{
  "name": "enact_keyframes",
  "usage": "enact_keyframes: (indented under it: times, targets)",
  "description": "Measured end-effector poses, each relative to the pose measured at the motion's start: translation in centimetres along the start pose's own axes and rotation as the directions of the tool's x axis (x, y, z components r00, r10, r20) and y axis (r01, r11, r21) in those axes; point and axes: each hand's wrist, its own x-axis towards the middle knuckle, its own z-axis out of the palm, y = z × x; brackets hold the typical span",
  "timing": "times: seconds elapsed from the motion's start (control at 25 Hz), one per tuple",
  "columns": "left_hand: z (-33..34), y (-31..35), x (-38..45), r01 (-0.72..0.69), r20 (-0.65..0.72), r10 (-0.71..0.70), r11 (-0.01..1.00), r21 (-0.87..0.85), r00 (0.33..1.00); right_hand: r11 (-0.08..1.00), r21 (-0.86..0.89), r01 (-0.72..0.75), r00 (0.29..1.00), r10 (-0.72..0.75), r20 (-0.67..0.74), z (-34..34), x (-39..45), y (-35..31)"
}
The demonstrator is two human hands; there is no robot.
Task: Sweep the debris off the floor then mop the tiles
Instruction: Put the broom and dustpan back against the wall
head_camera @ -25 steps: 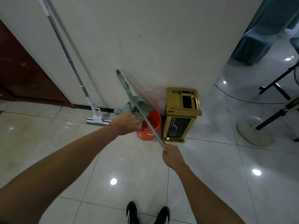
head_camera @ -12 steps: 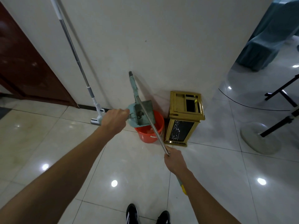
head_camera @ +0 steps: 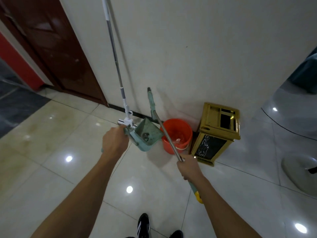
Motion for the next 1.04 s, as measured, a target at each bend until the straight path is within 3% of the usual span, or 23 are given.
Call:
enact_keyframes:
  times: [0.16, 0.52, 0.8, 1.04]
  targets:
    - [1.8, -2.6, -2.2, 0.116, 0.011, -0.115, 0.989, -0.089, 0.993, 0.995, -0.103, 0.001, 0.998, 0.005, 0.062, 0.9, 0.2, -1.0]
    - [6.2, -4.4, -2.2, 0.213, 0.159, -0.192, 0.968, -0.131, 0.968, 0.986, -0.162, -0.046, 0.984, 0.072, 0.162, 3.5, 4.3, -2.8]
    - [10.8, -5.3, 6.3, 0.242, 0.272, -0.203, 0.963, -0.121, 0.941, 0.963, -0.179, -0.200, 0.950, 0.235, 0.205, 5.8, 12.6, -6.2]
    - [12.4, -5.5, 15.0, 0.236, 0.338, -0.178, 0.962, -0.138, 0.924, 0.928, -0.078, -0.365, 0.906, 0.373, 0.201, 6.8, 18.8, -12.3]
